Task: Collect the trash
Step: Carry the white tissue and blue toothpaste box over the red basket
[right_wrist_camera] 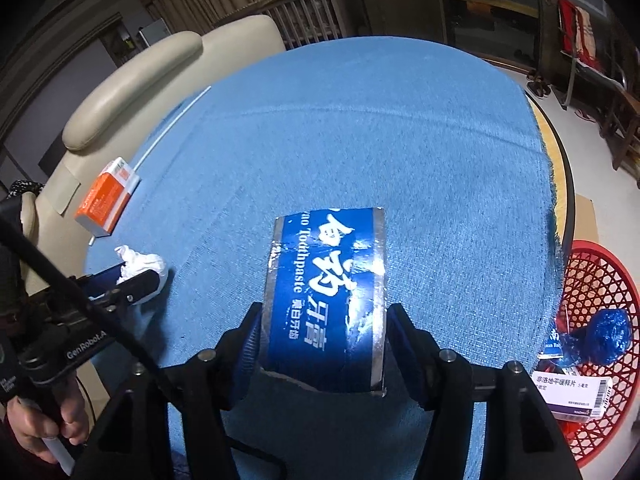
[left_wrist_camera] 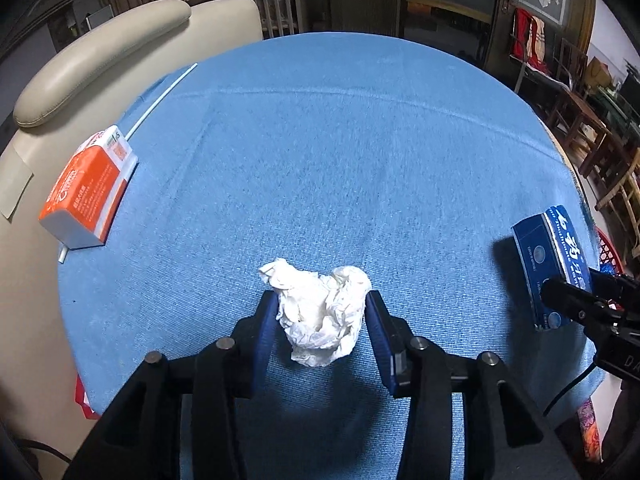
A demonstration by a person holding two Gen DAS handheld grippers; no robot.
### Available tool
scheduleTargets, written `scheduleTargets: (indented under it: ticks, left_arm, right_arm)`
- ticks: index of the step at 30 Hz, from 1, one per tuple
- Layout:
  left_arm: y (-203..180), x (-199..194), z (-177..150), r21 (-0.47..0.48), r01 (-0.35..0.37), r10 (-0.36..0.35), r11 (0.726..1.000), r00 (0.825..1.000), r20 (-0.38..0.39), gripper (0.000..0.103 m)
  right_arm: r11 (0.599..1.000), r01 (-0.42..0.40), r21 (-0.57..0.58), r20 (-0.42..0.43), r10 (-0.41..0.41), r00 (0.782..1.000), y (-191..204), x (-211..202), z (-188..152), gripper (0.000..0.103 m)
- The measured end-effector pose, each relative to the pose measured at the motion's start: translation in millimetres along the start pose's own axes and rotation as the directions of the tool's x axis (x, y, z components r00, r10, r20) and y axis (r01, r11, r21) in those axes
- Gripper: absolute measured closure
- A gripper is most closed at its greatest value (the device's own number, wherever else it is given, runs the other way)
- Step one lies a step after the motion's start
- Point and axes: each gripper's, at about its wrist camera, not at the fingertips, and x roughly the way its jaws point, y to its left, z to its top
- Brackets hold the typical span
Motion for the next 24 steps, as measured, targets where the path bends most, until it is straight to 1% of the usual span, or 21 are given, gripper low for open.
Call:
scheduleTargets:
  ticks: [7,12,13,14,15,19,22,24]
  left_arm:
    - [1.7,3.9,-1.2,-0.008,0.037,-0.037,0.999,0.999,-0.018,0.053]
    - [0.9,1.5,-2.6,-0.015,0.046,-0.046,0.999,0.999,-0.012,0.053]
    - [1.1,1.1,-2.4,-0.018,0.047,-0.047,0.999,0.999,-0.006,0.053]
    - [0.9,1.0,-2.7,-0.021,0.051,-0.051,0.998,0.999,-0.004,0.053]
    - [0.9,0.9,-2.7,-0.024,0.057,-0.057,0.998,0.998,-0.001,0.054]
    - [-1.3,-1.2,-2.1,-0.01,0.052,-0.051,0.999,0.999,0.013,0.059]
    - [-4.5,-7.4,0.9,-0.002,0.054,-0.054,0.999,0.998,0.027,0.06]
    - [-9.4,-16.5,4.4,0.012,0.042,-0.042,0.999,0.998,0.048,0.06]
  right_arm:
    - [1.0,0.01,0.009,-0.008,-0.009,1.0,0.4,0.3,-0.8,0.036]
    - [1.0,0.017,-0.01,0.015,-0.017,1.0,0.1,-3.0,-4.4,0.036]
    - [1.0,0.027,-0.016,0.025,-0.026,0.999,0.2,-3.7,-5.6,0.037]
    - [0.999,0.035,-0.018,0.031,-0.035,0.999,-0.4,-4.4,-6.2,0.042]
    - [0.999,0.037,-0.018,0.031,-0.036,0.999,-1.8,-5.0,-6.5,0.042]
    - [1.0,0.017,-0.003,0.052,-0.017,0.999,-7.0,-12.7,-6.2,0.043]
    - [1.0,-0.007,0.008,0.081,0.006,0.997,-11.4,-23.6,-6.0,0.043]
    - [1.0,-0.024,0.011,0.1,0.022,0.995,-14.2,-30.5,-6.9,0.043]
